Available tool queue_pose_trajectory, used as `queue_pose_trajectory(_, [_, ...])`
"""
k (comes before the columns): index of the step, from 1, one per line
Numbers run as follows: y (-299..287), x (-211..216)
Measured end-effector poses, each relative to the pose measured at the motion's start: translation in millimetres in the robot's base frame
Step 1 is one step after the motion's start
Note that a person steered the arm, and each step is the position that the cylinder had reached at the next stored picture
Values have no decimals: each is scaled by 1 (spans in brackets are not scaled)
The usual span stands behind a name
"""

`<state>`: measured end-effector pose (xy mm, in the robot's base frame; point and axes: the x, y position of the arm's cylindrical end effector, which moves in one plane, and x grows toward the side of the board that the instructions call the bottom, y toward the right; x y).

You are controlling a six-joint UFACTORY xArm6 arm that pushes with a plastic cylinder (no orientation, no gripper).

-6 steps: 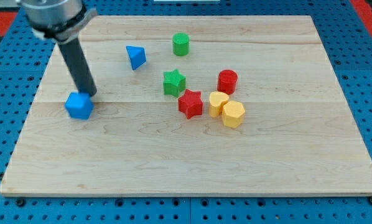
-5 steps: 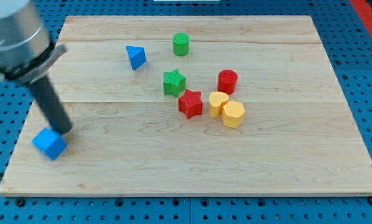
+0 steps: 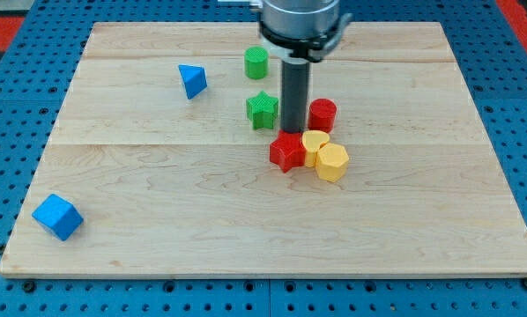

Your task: Separate green star and red star

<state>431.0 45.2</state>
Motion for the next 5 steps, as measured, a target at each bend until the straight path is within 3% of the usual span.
queue_pose_trajectory(3, [138, 17])
queue_pose_trajectory(4, [174, 53])
queue_pose_trajectory(5, [114, 61])
